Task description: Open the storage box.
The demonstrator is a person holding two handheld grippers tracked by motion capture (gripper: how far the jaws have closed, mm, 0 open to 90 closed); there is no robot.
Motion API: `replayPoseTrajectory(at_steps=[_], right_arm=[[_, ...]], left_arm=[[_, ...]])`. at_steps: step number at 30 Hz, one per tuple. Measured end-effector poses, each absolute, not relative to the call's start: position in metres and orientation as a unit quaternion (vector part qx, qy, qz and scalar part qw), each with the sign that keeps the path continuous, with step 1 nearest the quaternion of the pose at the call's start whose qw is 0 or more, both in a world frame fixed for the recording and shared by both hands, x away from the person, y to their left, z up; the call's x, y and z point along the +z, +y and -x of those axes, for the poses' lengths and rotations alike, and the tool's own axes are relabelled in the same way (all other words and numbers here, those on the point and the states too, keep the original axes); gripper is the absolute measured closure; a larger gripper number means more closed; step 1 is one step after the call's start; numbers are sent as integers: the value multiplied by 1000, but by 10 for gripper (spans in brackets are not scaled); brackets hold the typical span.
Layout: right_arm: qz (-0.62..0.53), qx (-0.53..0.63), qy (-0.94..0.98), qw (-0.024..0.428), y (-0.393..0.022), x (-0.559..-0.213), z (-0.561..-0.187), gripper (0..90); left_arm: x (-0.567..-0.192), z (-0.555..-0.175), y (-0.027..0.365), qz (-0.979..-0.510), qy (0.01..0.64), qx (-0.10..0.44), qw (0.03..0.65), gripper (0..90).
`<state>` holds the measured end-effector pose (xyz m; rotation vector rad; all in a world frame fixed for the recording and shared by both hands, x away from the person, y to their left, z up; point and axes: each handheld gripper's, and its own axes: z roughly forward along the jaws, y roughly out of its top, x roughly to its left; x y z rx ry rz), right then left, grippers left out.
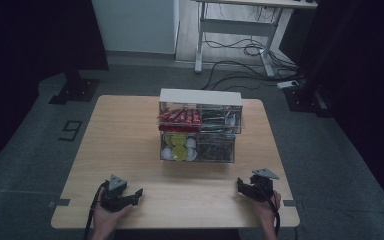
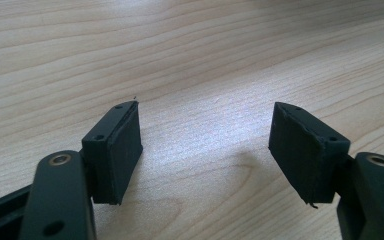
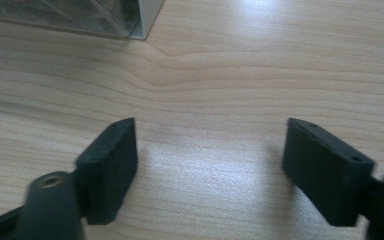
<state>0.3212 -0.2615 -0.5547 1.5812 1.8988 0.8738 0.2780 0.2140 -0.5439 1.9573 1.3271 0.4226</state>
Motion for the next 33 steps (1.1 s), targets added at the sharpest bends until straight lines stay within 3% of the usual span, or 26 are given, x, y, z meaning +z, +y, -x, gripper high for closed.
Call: replayPoseTrajectory(at_steps=[33], right_arm=[[-545,434,674,247,-279,-517,-297,688]], left_arm=[[-543,-278,216,-758,516,161,364,293]])
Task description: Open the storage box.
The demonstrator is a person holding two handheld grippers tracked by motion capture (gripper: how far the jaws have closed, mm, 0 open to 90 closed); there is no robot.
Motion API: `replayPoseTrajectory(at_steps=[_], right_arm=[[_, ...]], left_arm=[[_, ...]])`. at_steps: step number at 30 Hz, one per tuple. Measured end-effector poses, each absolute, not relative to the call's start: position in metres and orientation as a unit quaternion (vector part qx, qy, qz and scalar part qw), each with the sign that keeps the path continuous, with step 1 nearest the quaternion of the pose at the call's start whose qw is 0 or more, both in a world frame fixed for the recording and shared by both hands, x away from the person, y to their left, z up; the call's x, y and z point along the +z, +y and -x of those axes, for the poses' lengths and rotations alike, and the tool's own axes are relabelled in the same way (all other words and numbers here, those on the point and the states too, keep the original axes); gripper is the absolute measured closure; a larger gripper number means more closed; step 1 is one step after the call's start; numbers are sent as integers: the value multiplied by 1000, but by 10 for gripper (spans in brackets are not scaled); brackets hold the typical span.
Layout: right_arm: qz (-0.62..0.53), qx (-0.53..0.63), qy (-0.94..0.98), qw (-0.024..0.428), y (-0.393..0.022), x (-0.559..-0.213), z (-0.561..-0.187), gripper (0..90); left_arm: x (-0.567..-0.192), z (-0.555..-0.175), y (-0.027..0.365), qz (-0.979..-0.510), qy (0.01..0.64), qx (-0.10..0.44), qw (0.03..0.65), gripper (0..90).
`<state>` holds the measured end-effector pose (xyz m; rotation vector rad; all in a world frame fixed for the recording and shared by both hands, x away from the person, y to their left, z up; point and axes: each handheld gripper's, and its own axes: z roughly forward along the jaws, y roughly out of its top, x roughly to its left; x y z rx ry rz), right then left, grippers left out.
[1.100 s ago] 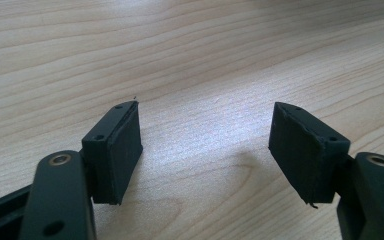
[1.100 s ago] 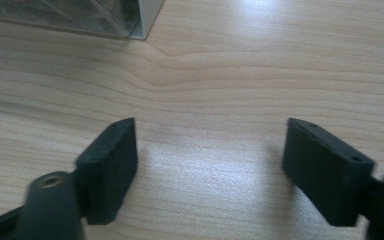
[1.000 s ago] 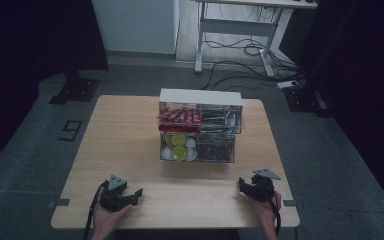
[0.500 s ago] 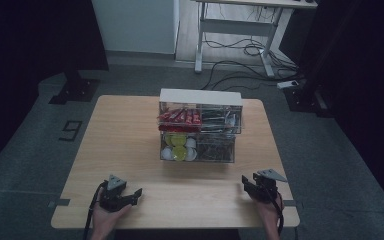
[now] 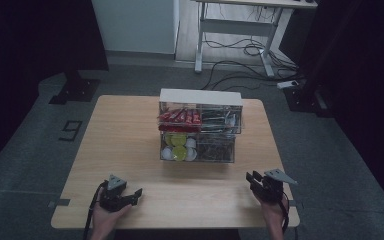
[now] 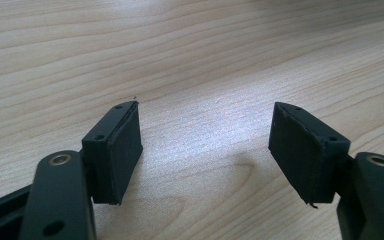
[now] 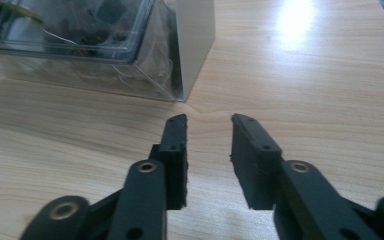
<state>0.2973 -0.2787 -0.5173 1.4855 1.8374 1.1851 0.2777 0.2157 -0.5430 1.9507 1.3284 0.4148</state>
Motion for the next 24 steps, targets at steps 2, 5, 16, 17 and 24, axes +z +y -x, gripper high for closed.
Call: replayPoseTrajectory(at_steps=[2,5,16,17,24], right_arm=[[-543,441,672,244,-278,-515,-296,722],[-535,447,675,242,-278,-512,-295,786],[-514,474,674,239,-272,-500,-290,891],[-512,476,674,241,-272,-499,-290,891],[-498,485,678,239,-266,-493,-290,893]], left_arm=[[-543,-278,216,-759,516,161,363,293],[-544,-278,215,-758,517,162,363,292],[-545,-278,214,-761,515,162,360,292],[-545,-278,214,-761,515,162,360,292],[-545,-278,215,-761,516,160,360,292]])
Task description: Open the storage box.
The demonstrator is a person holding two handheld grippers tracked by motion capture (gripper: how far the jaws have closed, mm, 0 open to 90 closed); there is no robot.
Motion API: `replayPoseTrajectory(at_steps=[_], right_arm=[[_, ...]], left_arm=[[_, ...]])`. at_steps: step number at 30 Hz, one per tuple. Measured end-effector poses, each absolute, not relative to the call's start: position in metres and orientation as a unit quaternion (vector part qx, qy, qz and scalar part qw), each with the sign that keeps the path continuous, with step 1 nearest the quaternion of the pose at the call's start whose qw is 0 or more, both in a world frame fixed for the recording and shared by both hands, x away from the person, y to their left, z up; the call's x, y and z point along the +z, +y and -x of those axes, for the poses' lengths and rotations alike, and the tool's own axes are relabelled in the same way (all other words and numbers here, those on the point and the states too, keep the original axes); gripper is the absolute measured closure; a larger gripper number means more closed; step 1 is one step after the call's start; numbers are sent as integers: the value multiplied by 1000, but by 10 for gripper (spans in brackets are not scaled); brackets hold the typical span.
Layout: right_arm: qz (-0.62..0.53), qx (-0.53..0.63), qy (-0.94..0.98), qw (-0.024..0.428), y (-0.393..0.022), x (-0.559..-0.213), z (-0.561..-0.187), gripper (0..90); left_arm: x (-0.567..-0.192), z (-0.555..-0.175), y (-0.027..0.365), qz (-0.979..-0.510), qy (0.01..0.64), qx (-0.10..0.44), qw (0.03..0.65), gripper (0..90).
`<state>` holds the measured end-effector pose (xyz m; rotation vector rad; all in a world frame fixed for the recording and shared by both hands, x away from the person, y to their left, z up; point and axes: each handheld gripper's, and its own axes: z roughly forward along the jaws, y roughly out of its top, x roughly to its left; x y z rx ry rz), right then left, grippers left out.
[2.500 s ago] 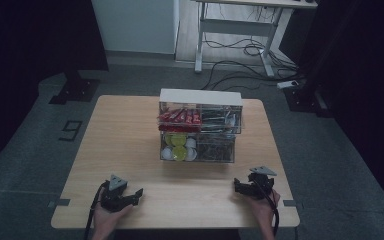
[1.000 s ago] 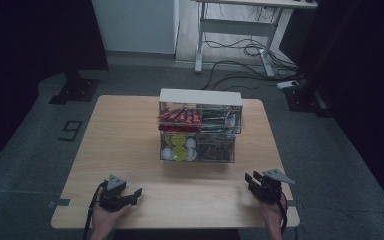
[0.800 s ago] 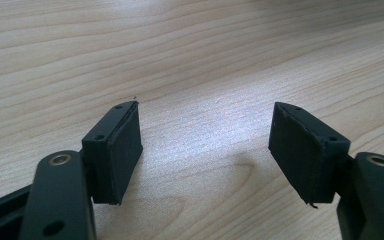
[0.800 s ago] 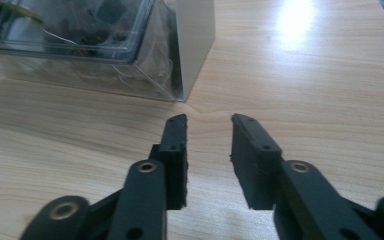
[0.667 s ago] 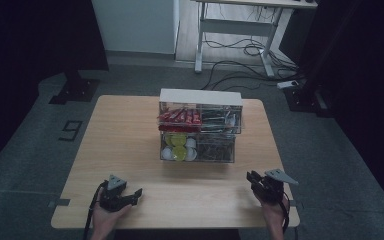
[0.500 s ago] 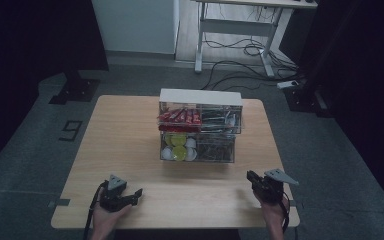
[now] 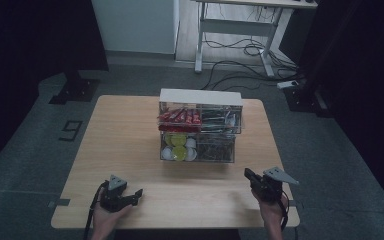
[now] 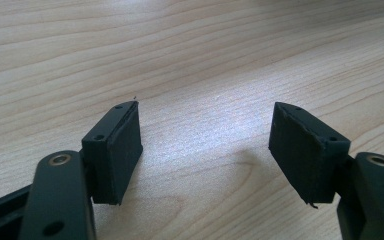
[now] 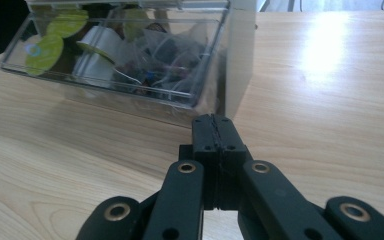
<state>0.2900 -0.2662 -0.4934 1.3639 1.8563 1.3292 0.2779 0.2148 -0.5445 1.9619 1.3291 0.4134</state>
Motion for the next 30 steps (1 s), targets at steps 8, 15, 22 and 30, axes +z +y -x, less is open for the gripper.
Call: replayPoseTrajectory(at_steps=[8,15,22,30], right_arm=[[-480,500,680,239,-255,-480,-294,893],[-464,514,684,230,-242,-470,-300,893],[-450,521,686,235,-229,-463,-308,893],[-440,521,694,230,-215,-463,-315,893]], left_arm=[[-544,-277,214,-761,515,161,361,292],[-543,-277,215,-759,517,162,362,292],[-543,-277,217,-758,518,160,362,293],[-542,-277,216,-758,517,159,364,293]])
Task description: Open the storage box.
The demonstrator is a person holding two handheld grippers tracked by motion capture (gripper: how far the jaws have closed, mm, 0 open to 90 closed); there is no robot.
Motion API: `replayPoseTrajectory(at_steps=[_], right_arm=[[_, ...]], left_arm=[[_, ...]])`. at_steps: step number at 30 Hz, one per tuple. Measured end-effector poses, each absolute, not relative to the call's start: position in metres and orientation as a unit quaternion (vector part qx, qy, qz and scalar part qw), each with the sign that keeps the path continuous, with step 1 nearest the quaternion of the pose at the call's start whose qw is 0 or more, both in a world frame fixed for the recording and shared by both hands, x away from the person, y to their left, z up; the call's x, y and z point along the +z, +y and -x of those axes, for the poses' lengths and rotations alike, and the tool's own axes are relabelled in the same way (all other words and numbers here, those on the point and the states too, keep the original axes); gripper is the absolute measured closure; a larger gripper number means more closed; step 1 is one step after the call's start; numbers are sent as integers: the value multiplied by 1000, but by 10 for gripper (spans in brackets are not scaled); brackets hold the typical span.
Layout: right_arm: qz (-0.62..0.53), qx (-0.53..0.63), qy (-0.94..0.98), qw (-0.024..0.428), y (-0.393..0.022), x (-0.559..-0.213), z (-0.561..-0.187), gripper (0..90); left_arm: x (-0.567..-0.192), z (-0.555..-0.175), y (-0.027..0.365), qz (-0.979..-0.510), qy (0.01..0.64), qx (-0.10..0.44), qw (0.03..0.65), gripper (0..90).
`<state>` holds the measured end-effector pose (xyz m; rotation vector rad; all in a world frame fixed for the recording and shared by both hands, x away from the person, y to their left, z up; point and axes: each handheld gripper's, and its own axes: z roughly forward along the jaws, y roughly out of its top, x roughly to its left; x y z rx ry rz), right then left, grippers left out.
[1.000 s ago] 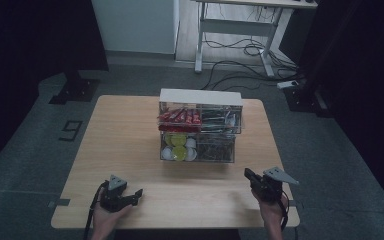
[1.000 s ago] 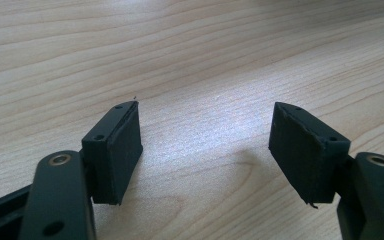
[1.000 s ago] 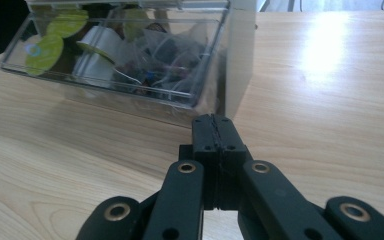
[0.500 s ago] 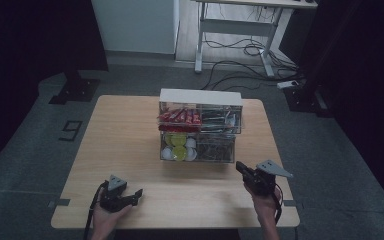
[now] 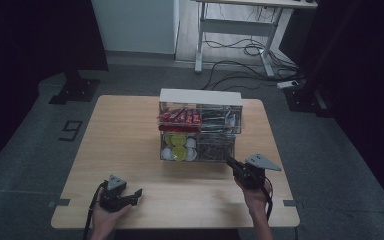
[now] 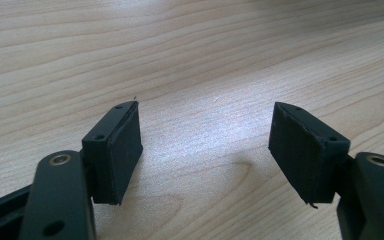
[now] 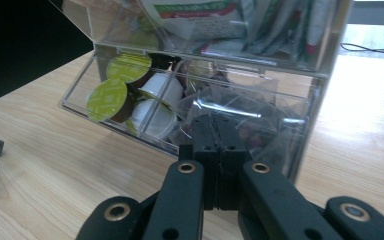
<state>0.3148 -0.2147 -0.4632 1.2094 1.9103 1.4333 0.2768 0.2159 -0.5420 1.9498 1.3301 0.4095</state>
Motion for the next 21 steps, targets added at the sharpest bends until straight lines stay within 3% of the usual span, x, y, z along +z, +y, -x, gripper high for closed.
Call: replayPoseTrajectory(at_steps=[21], right_arm=[[-433,520,706,208,-186,-476,-332,892]], left_arm=[[-542,-277,218,-757,518,158,365,292]])
